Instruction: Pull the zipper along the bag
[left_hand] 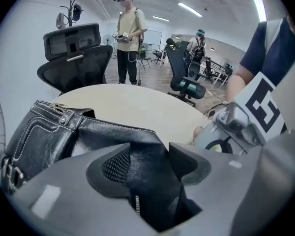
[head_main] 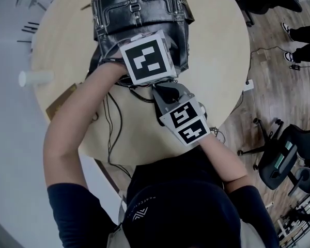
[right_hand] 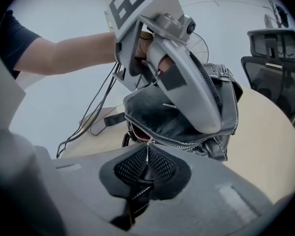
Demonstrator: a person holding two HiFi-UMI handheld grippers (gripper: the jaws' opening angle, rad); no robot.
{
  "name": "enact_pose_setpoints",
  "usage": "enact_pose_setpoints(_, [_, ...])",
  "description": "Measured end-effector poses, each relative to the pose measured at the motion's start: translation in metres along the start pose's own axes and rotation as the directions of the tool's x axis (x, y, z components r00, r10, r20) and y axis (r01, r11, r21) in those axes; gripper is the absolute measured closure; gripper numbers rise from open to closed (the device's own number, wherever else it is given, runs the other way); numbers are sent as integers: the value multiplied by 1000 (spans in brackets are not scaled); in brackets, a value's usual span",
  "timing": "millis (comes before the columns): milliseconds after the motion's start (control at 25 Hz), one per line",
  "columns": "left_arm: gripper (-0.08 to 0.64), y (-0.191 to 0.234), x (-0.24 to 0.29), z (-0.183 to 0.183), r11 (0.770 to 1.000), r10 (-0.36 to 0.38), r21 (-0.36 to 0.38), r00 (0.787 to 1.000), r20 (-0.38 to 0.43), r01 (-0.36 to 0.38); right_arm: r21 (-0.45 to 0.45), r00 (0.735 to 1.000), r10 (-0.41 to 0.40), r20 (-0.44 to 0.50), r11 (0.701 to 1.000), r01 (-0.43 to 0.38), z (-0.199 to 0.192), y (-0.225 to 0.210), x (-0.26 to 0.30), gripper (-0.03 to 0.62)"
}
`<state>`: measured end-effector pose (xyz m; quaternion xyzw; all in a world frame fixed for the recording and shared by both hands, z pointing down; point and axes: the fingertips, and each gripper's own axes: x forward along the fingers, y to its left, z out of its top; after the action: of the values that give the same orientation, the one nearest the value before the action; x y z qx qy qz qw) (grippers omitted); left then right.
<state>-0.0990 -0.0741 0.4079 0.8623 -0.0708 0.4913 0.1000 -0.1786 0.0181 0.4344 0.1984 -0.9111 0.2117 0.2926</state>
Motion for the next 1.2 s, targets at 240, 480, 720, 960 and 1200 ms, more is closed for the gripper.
enact_pose_setpoints(240, [298, 5, 15, -13, 998, 51, -27, 998, -28, -52, 8, 999, -29, 36, 1000, 28, 5, 5, 3, 580])
enact_pose_setpoints(480, [313, 9, 16, -11, 994, 27, -106, 1000, 10, -26, 31, 996, 20, 83, 999, -23, 16, 16, 2, 578])
enact_pose_setpoints(720, [316, 12, 17, -6, 993, 30, -116, 999, 28, -27, -8, 994, 50, 98, 999, -49, 26, 34, 11, 575])
enact_pose_setpoints(960, [318, 12, 15, -4, 992, 37, -119, 998, 53, -30, -24, 991, 76, 109, 997, -74, 24, 37, 17, 577])
enact_pose_setpoints(1200, [321, 10, 2, 0, 991, 72, -119, 987, 141, -55, -4, 988, 75, 133, 997, -75, 19, 31, 13, 572])
